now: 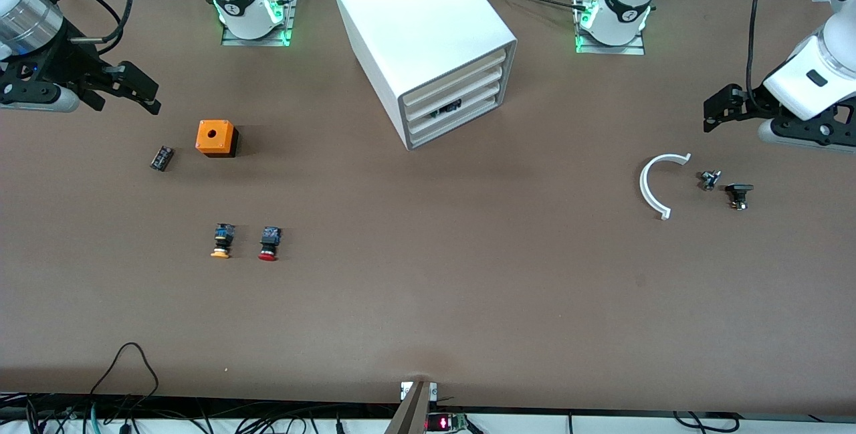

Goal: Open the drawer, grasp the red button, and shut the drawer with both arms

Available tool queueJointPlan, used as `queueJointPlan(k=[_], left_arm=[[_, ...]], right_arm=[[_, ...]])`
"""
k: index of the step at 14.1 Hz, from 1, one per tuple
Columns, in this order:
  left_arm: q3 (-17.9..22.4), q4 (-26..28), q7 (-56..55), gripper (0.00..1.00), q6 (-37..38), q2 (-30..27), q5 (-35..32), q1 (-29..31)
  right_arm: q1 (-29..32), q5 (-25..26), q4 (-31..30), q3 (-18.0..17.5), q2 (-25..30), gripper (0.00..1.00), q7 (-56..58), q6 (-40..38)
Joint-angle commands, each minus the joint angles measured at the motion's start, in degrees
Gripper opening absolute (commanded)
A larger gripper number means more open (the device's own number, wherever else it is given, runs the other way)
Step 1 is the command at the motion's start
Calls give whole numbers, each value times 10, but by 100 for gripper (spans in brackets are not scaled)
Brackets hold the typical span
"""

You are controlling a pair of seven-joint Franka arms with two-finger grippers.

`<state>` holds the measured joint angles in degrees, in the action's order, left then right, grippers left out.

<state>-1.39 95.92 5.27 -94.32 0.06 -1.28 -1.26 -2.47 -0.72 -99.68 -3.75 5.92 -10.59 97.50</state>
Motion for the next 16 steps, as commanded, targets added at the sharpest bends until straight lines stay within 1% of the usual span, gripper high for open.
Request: queueJointPlan(k=[1, 7, 10, 16], left_arm=[[2, 1, -4, 100, -5, -1, -5, -1], [-1, 1, -2, 100, -5, 0, -5, -1], [-1, 1, -2, 100, -5, 0, -5, -1], [-1, 1, -2, 100, -4, 0, -5, -1]], right_arm=[[-4, 8, 7, 1, 6, 99, 2, -5], [-5, 10, 10, 0, 6, 99, 1, -5], [-6, 25, 11, 0, 6, 99, 2, -6], [-5, 20, 12, 1, 6, 99, -1, -6]])
